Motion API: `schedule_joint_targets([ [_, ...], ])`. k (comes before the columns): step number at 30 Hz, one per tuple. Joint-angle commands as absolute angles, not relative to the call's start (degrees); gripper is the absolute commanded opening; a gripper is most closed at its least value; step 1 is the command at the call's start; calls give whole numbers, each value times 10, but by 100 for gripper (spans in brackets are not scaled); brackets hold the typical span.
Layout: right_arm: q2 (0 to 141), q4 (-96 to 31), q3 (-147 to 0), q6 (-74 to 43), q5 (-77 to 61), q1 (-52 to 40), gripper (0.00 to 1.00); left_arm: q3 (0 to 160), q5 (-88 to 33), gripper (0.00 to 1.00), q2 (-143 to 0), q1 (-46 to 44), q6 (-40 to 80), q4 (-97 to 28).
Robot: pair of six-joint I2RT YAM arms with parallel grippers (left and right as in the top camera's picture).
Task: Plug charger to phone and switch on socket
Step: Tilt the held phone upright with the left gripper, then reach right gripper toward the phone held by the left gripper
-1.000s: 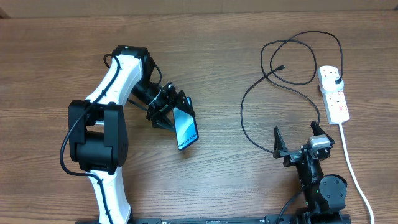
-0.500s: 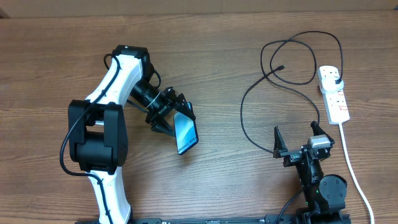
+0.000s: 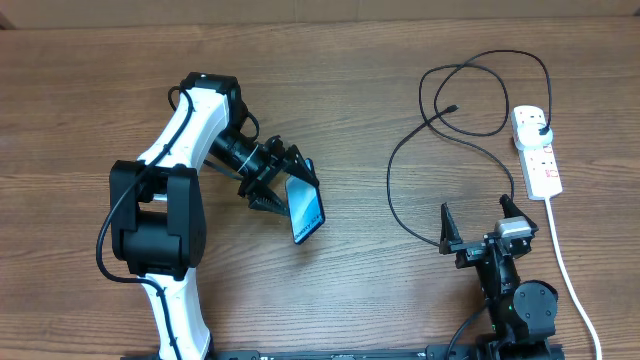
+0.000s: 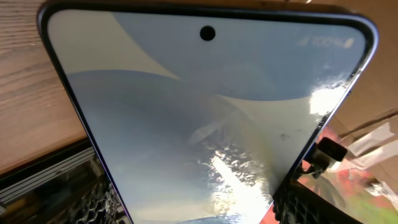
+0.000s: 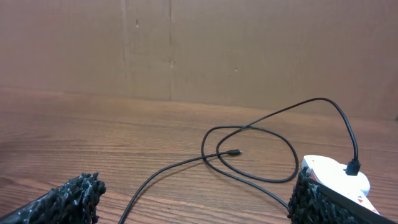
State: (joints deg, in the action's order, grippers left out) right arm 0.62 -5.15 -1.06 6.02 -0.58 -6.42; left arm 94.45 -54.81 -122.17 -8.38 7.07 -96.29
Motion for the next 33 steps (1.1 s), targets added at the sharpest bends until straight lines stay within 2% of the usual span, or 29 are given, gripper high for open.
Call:
schedule_joint_targets([
  [1,2,-47,-4,61,-1,-66,100,959,-590,51,-1221,-87,66,-969],
  [5,2,-47,-4,55,-8,-66,100,959,-590,51,-1221,-87,66,-969],
  [8,2,-40,-4,-38,-66,-67,100,959,-590,52,-1221,-87,66,-968],
  [10,2,-30,-4,-177,-140,-67,100,959,-590,52,-1221,-87,66,-969],
  [14,2,-30,-4,-533,-286,-67,100,959,-590,51,-1221,-87,66,-968],
  [16,2,-29,-4,-606,-327,-67,100,959,-590,52,-1221,-87,66,-968],
  [22,2,20,-4,-659,-309,-67,100,959,-590,52,-1221,-87,64,-968],
  [25,2,51,-10,-602,-317,-67,100,959,-590,52,-1221,-87,64,-968],
  [33,62,-127,-134,-595,-300,-67,99,959,-590,52,-1221,-87,64,-967],
])
